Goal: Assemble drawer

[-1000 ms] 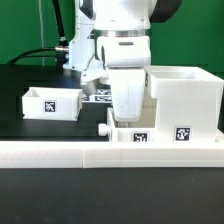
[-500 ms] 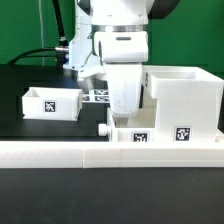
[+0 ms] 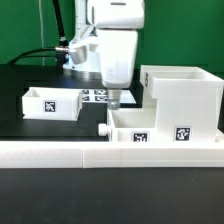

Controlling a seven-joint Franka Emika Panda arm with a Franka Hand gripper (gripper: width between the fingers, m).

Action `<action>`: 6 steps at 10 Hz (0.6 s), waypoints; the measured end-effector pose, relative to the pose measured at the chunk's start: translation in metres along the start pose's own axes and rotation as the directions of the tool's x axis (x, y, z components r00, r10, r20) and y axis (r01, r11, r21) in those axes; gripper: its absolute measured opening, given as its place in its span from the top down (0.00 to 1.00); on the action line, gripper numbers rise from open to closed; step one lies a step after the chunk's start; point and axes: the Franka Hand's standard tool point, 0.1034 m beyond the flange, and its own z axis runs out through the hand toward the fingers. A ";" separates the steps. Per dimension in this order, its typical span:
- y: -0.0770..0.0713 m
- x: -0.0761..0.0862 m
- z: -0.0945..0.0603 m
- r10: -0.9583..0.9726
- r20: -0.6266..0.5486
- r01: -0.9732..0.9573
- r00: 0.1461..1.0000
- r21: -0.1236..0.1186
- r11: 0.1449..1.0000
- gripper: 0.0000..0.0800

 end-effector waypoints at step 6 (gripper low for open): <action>0.010 -0.039 0.019 -0.059 -0.113 0.058 0.992 -0.019 0.998 0.19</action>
Offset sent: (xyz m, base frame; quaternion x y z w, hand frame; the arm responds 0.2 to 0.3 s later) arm 0.0000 0.0000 0.0000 0.0000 0.0000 0.0000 1.0000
